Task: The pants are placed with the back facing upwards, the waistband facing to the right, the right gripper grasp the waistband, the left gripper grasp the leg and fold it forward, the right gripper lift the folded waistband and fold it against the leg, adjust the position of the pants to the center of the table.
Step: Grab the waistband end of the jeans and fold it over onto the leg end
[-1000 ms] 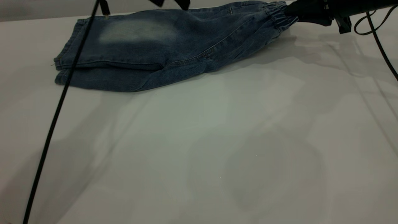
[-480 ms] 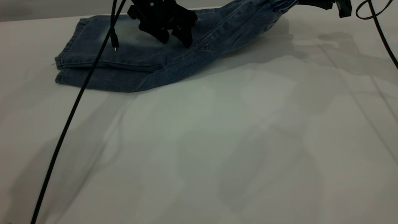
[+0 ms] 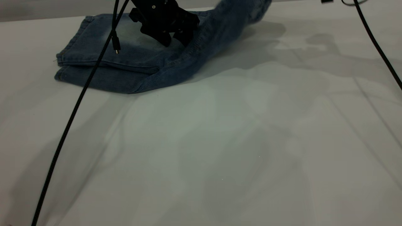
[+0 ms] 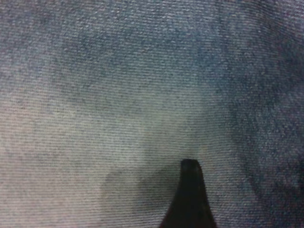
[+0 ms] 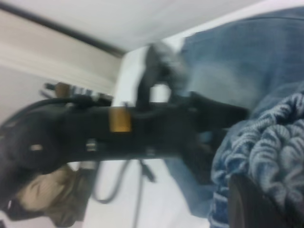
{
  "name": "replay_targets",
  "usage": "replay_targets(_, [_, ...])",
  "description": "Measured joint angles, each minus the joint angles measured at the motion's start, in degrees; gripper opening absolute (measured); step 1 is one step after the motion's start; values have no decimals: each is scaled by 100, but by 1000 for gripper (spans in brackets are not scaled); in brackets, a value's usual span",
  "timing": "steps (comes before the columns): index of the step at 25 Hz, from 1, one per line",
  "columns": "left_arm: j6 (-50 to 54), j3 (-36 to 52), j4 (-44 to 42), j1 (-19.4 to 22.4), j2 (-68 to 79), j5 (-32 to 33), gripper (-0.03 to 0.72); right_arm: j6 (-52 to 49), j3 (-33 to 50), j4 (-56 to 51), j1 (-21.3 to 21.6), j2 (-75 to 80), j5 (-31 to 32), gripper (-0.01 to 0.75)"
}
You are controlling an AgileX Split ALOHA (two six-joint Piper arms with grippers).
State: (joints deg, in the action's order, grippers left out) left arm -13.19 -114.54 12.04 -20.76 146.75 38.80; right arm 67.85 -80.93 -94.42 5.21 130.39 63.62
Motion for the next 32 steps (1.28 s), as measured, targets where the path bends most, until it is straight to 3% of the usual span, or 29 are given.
replay_targets(9, [-5,5,0,0,0,17,531,-180,-240,59,-672,-73,208,61])
replay_targets(15, [-5,-181,-77,10,-296,425,531,-206,-240,162,-749,-73,194,61])
replay_targets(20, [81,-656,-716,37,-583,1371,531,-236,-240,175,-749,-73,191,60])
replay_targets(27, [683,-1181,-1883,401,-613,2895,531,-237,-240,151,-749,-73,185,60])
replay_targets(32, [820,-1181,-2098,779,-607,3117,531,-237,-240,112,-749,-73,180,60])
